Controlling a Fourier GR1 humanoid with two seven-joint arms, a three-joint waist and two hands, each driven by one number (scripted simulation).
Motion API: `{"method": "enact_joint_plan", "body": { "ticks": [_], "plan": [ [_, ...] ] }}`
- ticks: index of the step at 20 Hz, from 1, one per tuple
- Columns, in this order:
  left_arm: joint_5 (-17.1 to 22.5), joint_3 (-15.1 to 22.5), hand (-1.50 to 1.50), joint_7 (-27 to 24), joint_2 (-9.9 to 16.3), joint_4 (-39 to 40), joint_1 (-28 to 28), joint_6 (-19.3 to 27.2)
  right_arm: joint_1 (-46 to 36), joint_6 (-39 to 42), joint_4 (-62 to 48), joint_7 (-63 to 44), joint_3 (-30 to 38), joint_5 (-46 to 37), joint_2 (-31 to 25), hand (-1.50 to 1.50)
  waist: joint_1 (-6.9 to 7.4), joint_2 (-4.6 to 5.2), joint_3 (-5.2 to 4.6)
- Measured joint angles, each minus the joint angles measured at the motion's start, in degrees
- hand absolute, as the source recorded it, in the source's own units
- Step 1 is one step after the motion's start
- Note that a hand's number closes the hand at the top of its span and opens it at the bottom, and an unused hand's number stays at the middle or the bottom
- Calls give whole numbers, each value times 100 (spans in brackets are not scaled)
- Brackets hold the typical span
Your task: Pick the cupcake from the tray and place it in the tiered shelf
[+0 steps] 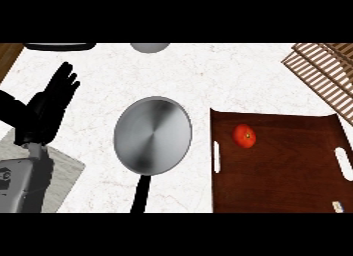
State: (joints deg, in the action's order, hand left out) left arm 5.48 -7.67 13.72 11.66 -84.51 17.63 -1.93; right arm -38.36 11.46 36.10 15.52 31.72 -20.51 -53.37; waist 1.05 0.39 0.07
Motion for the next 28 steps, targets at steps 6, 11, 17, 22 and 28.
{"method": "enact_joint_plan", "body": {
  "ticks": [6,11,17,22,28],
  "plan": [
    [-9,62,0,-3,-54,-97,-60,-16,-436,-775,-919,514,204,-48,-77,-150,80,28,8],
    [-20,111,0,38,-90,-170,-86,-20,-702,-937,-1439,1037,469,129,-276,-150,106,39,13],
    [-35,125,0,37,-116,-294,-235,-1,-818,54,-2003,1081,576,267,-908,-150,98,42,15],
    [-64,146,0,16,-143,-332,-276,21,-697,1103,-2412,919,675,386,-1497,-150,80,51,24],
    [-17,32,0,-13,-65,-317,-320,-5,-254,1985,-2716,1246,932,602,-2116,-150,5,52,44]
  ]
}}
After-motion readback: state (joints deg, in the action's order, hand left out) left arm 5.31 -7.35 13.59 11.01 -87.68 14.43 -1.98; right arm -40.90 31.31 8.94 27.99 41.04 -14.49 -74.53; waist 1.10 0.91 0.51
